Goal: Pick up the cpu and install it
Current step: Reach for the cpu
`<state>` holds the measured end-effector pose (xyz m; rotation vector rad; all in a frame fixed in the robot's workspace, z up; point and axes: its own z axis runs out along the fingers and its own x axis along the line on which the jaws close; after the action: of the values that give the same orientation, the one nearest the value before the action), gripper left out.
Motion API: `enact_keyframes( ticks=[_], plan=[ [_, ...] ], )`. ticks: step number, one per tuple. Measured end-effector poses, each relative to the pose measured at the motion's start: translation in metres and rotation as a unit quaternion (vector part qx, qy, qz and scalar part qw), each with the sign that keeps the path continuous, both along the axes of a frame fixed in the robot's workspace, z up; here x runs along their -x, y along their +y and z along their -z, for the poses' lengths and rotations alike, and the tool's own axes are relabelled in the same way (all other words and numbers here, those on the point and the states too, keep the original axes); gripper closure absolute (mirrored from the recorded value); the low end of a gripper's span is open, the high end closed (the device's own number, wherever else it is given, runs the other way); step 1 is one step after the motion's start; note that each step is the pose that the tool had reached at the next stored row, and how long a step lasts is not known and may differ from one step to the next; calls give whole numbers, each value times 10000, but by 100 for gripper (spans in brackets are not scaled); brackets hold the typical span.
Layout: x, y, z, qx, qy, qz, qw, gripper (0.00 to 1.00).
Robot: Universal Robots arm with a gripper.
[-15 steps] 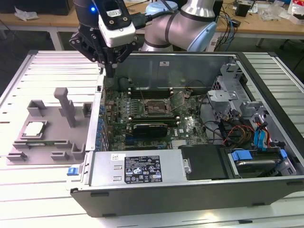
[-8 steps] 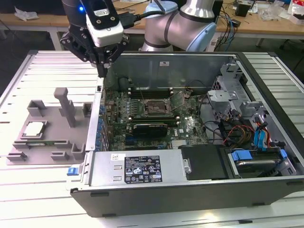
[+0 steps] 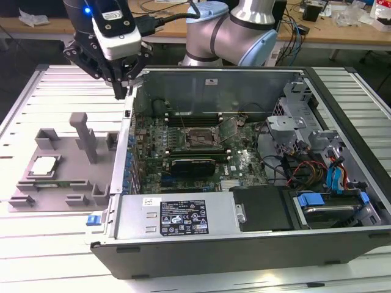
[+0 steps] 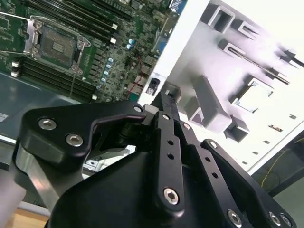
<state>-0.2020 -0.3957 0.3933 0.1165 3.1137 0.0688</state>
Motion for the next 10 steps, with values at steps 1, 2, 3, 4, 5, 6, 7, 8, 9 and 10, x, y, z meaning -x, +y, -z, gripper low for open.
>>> enact_keyframes(
  ticks=[1,2,3,4,5,6,7,8,9,10],
  plan=[
    [42,2,0,0,0,0,10000,89],
    [95,4,0,0,0,1,10000,89],
    [112,5,0,0,0,1,10000,89],
    [130,6,0,0,0,1,10000,89],
    [169,7,0,0,0,0,10000,89],
    [210,8,0,0,-1,0,10000,89],
    [236,9,0,0,-1,0,10000,89],
    [261,10,0,0,-1,1,10000,89],
    [278,10,0,0,0,0,10000,89],
    [296,11,0,0,0,0,10000,89]
  ],
)
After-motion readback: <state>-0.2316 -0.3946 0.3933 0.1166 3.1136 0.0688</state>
